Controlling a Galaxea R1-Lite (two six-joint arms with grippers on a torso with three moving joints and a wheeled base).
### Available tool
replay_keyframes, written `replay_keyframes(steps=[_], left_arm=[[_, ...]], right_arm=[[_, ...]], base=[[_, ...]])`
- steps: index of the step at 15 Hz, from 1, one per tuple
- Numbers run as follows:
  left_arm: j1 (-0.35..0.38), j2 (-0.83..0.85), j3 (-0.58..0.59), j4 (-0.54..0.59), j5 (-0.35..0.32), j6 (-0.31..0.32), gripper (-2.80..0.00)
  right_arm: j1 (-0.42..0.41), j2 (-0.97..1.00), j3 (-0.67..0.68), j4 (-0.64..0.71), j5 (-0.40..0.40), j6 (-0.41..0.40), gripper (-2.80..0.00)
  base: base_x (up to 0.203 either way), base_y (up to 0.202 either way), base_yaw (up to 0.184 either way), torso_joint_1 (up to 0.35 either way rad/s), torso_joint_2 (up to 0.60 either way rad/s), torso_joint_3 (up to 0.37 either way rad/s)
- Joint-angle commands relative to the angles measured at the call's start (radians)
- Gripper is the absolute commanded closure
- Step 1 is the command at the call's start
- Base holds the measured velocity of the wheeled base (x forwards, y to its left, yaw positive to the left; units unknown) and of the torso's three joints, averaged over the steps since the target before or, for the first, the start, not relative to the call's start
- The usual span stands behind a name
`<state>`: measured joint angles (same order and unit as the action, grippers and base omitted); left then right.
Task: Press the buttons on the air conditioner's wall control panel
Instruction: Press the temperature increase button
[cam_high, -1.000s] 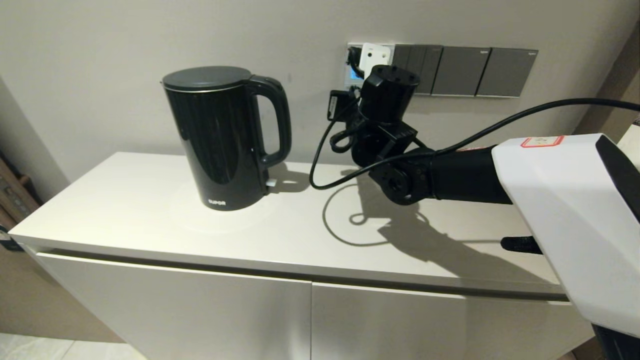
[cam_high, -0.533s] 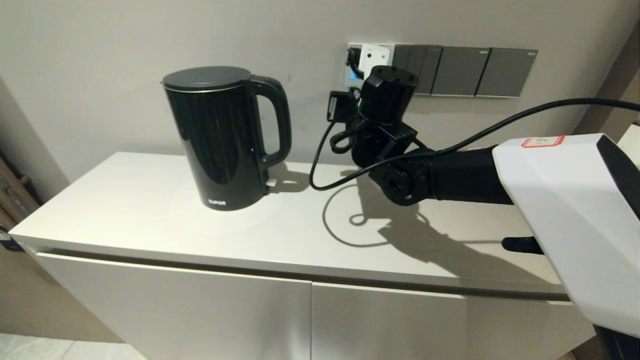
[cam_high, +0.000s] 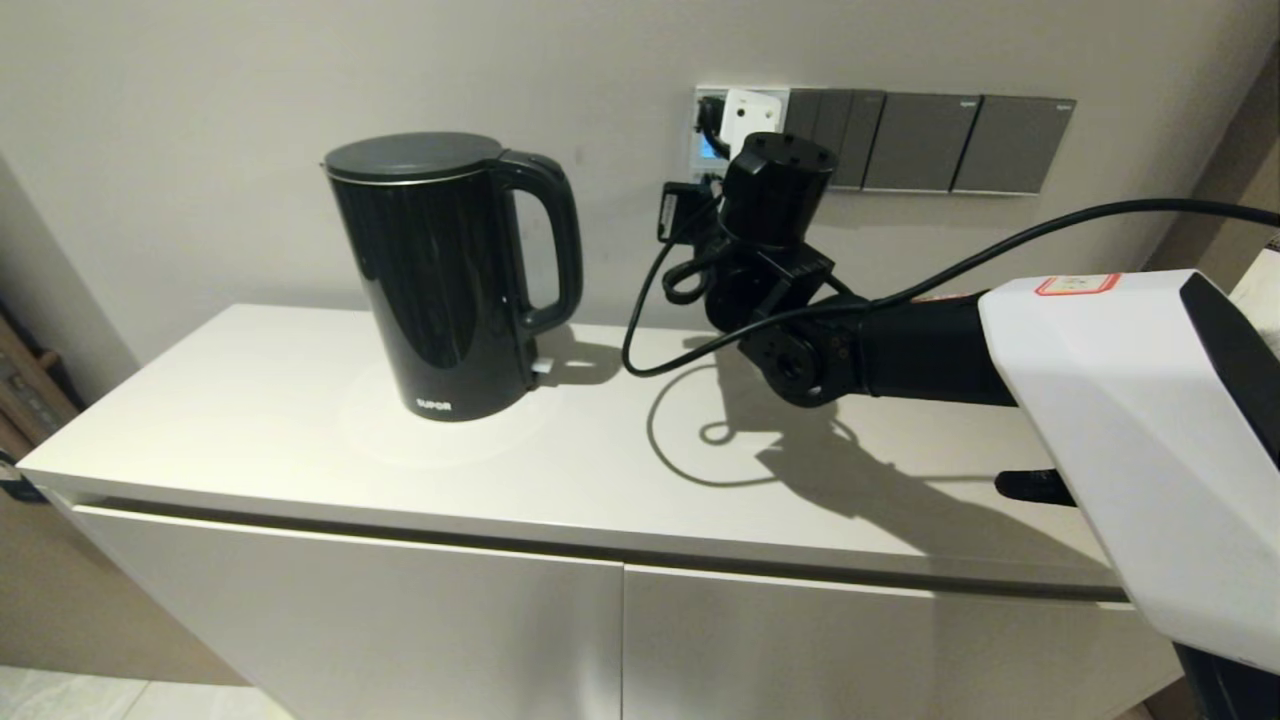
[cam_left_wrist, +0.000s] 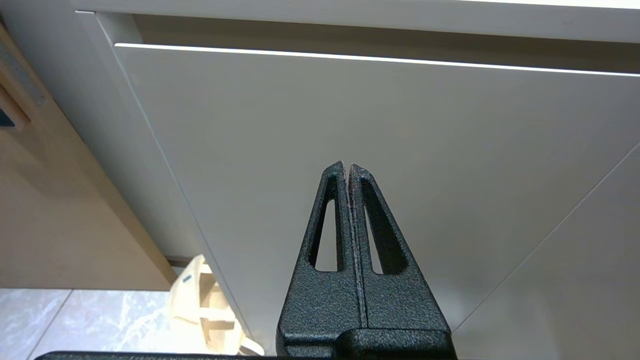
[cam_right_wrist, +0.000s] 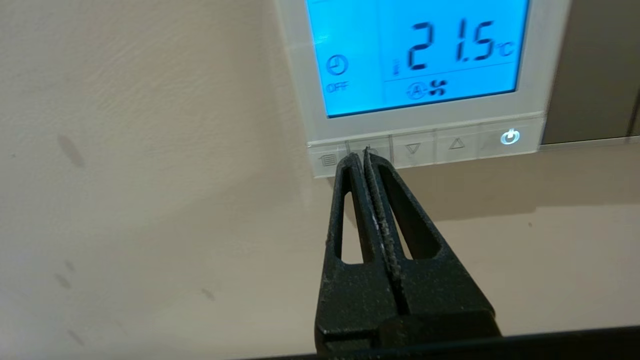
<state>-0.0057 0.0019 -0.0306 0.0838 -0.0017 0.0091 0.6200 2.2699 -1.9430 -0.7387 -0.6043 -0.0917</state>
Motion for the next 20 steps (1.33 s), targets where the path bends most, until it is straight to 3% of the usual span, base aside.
replay_keyframes(steps=[1, 20], left_arm=[[0.000, 0.000, 0.000, 0.001, 0.000, 0.000, 0.00], [0.000, 0.000, 0.000, 0.001, 0.000, 0.000, 0.00]], right_arm=[[0.000, 0.017, -0.005, -0.004, -0.003, -0.009, 0.00], [0.000, 0.005, 0.012, -0.031, 0.001, -0.016, 0.00]], base=[[0.000, 0.000, 0.000, 0.000, 0.00, 0.000], [0.000, 0.000, 0.000, 0.000, 0.00, 0.000]])
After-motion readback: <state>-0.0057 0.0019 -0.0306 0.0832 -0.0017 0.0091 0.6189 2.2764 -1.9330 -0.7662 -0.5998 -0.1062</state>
